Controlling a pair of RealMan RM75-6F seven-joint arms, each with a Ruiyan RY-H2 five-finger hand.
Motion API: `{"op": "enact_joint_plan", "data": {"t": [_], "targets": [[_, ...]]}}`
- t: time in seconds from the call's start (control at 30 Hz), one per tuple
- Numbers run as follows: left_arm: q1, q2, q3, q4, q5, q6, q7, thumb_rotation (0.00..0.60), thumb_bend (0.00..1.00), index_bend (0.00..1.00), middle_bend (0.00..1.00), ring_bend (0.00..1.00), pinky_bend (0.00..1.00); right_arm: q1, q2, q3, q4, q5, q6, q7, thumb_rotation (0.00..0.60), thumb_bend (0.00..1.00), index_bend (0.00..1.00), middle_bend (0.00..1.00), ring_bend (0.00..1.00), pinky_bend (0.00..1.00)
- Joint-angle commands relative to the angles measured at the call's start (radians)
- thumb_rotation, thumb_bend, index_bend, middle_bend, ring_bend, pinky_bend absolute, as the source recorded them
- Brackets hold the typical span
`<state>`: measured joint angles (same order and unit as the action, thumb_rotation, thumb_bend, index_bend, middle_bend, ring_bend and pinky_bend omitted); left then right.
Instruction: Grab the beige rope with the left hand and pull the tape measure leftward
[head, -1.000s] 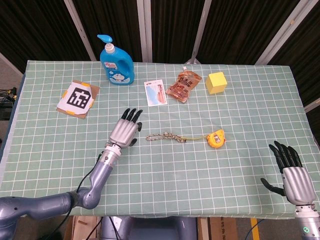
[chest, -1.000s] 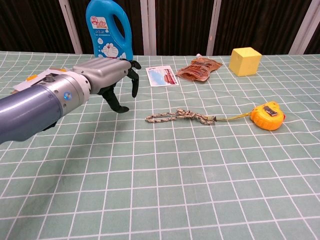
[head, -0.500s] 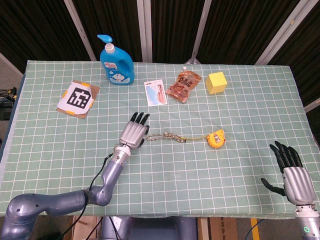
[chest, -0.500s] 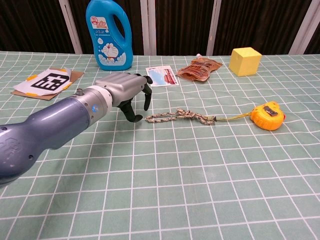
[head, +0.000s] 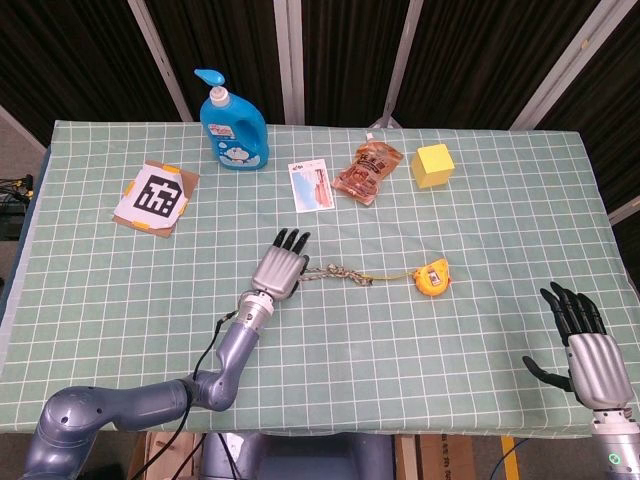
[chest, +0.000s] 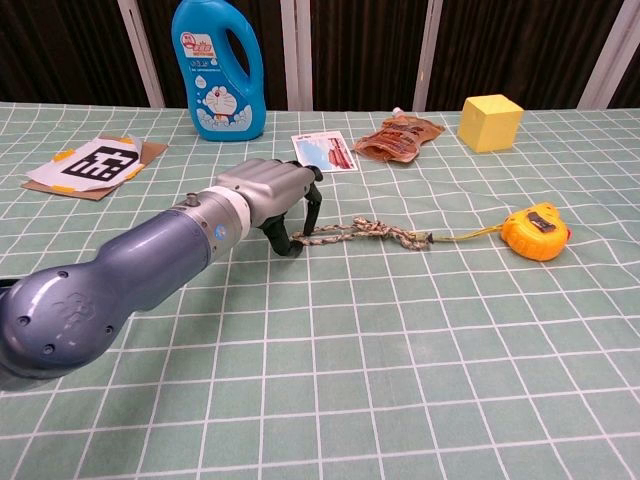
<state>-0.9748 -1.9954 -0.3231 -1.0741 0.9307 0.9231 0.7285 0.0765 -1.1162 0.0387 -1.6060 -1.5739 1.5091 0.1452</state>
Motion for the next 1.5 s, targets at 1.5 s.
{"op": "enact_joint_plan", "data": {"t": [1.5], "targets": [[0.001,-0.001,0.034,0.058,0.042,0.012,-0.090,0.600,0.54,0.58,0.08,0.00,0.00,-0.001,0.001,0.000,-0.003,0.009,-0.007,-0.003,0.600,0.22,0.00,0.00,0.00,0.00]]}}
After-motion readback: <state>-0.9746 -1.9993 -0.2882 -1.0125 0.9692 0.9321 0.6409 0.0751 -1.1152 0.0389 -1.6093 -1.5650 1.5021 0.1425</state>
